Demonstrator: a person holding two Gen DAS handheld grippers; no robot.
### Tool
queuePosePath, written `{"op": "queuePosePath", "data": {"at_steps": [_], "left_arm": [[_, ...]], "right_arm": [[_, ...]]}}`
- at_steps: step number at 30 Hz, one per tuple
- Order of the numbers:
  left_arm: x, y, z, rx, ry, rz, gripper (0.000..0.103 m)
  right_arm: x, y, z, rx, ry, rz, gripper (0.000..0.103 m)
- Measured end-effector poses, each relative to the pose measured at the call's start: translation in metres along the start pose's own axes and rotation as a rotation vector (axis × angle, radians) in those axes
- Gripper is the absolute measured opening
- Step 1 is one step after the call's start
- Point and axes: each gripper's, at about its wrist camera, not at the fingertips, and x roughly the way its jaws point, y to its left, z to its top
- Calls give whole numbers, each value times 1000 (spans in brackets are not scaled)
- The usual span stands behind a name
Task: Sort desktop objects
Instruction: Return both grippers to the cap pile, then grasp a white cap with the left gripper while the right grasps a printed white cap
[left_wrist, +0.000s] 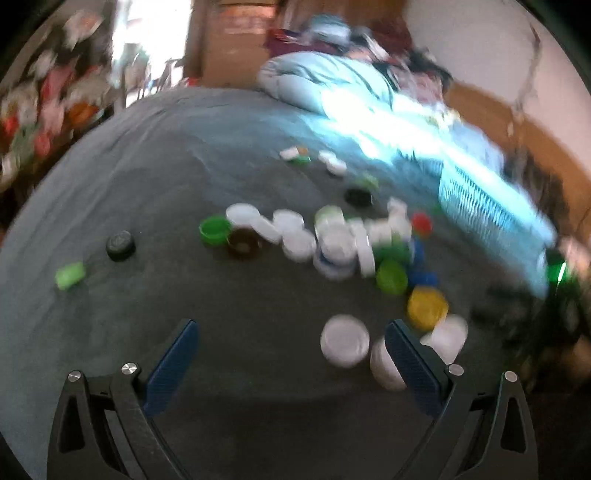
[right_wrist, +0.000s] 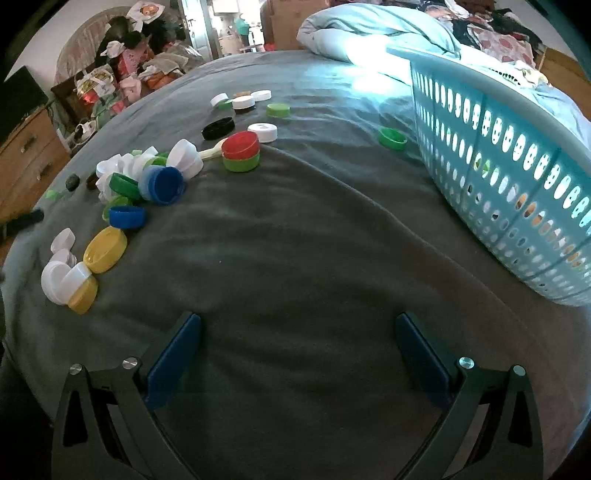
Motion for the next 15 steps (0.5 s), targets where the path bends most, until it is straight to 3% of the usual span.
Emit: {"op": "queuePosePath", "data": {"at_steps": [6, 12, 13, 15], "left_arm": [[13, -8, -18, 60, 32, 81, 90], [28, -33, -3, 129, 32, 30, 85], [32, -36, -1, 133, 36, 10, 82], [38, -41, 3, 136, 39, -10, 61]], "right_arm": [[0, -2, 1, -7, -11, 5, 102], [-1, -2, 0, -2, -17, 9, 102], [-1, -1, 0, 0, -14, 10, 102], [-1, -1, 1, -9, 2, 12, 102]]}}
